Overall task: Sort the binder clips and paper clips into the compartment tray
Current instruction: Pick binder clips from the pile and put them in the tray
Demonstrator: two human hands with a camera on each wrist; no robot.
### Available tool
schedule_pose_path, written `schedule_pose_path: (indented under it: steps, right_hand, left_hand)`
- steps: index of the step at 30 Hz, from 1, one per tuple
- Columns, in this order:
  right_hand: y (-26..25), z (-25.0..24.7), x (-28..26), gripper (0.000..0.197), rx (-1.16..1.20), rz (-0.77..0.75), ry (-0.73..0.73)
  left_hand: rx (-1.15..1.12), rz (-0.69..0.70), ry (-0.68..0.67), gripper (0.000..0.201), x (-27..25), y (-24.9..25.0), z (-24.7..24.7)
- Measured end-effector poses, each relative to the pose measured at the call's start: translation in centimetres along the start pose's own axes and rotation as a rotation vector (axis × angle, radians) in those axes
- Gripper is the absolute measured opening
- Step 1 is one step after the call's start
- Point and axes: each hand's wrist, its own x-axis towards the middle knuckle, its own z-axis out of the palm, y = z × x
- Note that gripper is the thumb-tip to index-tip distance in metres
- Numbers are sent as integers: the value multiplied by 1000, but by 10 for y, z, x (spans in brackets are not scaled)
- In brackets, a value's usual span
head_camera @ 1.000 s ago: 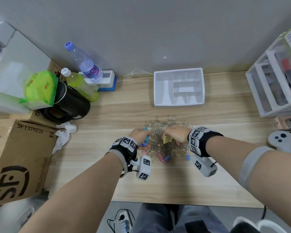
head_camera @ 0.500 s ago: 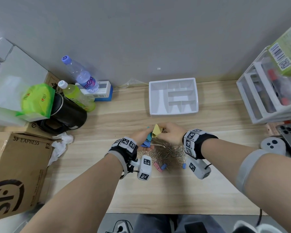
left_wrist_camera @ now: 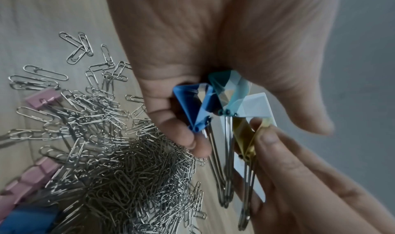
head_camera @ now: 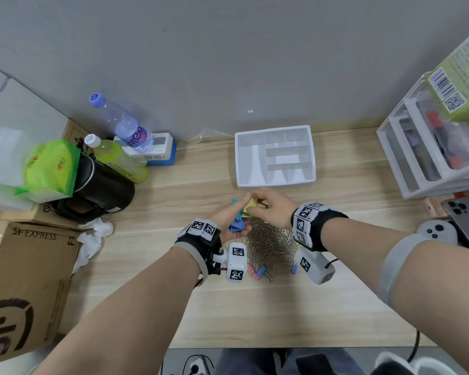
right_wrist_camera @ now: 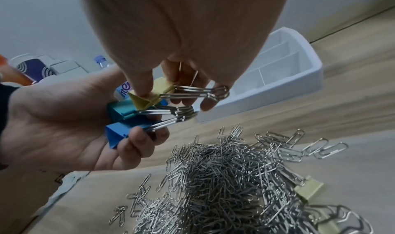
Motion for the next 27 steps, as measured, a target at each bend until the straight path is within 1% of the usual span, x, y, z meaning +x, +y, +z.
schedule_pose_path:
  steps: [2,3,5,6,9,12,13,17,18,20,23,27]
  right_hand:
    - [1,1,1,31,38,2,-9]
    - [2,2,2,31,57,3,-12]
    - [2,2,3,38,88,30,-27]
    - [1,2,3,40,99,50,-38]
    - [2,6,7,41,110,76,-65]
    - [3,10,12,53,97,112,-74]
    - [3,11,13,53,91,108,-76]
    - [-1,7,15,47,80,129,-82]
    - [-3,4,14,46,69,115,-88]
    - [-5,0,13,43,-9,63,-106]
    - [-6,-6,11,40,-164,11,-93]
    - [-5,-16,13,45,-306,23,-90]
  left_hand:
    - [21,-7,-18,63,2,2,-2]
    - [33,-13,-24,55,2,3,-3]
    - [56,-23,-23,39,2,5,-3]
    - [64,-31,-15,34,3,5,-3]
    - [74,-57,14,28,3,6,-1]
    - [47,-88,18,23,2,7,1]
    - [34,-92,12,21,1,8,3]
    - [17,-110,8,25,-2,13,6]
    - [12,-118,16,27,-1,14,6]
    - [-23,-116,20,26,0,18,6]
    - [-42,-100,4,30,1,26,10]
    - [-28,-106,-25,36,3,38,20]
